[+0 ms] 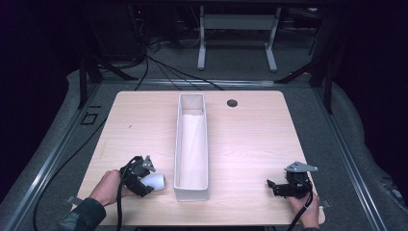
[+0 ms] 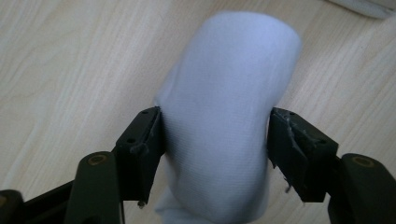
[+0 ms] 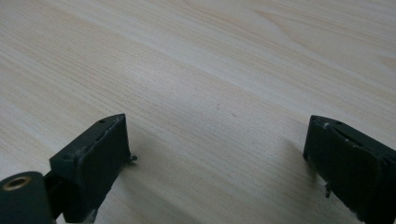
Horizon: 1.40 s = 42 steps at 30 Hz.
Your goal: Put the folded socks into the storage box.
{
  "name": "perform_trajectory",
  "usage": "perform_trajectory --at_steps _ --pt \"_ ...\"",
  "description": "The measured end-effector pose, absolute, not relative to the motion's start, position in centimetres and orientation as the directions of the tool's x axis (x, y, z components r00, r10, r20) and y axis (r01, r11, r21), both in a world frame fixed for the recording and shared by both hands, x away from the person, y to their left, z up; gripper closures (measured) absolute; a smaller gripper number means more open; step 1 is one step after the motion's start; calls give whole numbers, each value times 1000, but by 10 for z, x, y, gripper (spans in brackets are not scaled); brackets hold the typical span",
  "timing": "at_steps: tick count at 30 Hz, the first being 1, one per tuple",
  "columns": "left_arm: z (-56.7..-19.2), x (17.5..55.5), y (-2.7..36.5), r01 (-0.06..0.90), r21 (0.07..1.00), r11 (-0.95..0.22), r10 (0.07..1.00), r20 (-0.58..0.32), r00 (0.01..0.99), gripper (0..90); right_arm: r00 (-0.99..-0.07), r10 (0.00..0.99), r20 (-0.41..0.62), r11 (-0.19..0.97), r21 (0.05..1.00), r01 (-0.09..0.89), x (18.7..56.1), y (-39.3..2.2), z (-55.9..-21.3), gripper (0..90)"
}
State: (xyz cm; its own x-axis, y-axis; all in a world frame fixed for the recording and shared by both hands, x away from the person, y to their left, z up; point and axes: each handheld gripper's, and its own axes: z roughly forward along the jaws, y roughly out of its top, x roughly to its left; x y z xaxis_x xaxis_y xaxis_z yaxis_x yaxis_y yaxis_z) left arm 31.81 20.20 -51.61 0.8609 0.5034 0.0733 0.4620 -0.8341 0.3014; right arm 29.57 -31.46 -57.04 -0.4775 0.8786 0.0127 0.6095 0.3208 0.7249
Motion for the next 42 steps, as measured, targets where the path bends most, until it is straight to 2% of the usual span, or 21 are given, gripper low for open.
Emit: perform_trajectory --at_steps 6,16,24,33,35,36,38,42 --pt "-523 319 198 465 281 -840 505 88 859 487 -477 879 13 320 725 610 296 -315 -570 67" --pt "-527 318 211 504 368 -781 562 61 825 596 -478 878 11 322 726 608 296 -315 -570 67" --pt "-521 319 220 511 389 -767 572 53 818 614 -476 879 8 323 725 608 296 -315 -570 67" --pt "-489 322 226 502 439 -745 589 80 804 614 -469 883 -1 325 722 611 296 -314 -570 67" --pt "-484 322 226 498 443 -746 587 84 805 614 -492 870 25 319 732 602 297 -315 -571 67" --pt "-482 322 227 498 445 -744 588 85 804 614 -455 890 -21 332 714 617 295 -314 -569 67" --pt "-476 324 228 495 448 -745 586 84 806 614 -485 874 17 322 728 606 296 -315 -571 67" --pt "-472 326 230 495 448 -745 585 82 807 614 -473 881 4 324 724 610 296 -314 -570 67"
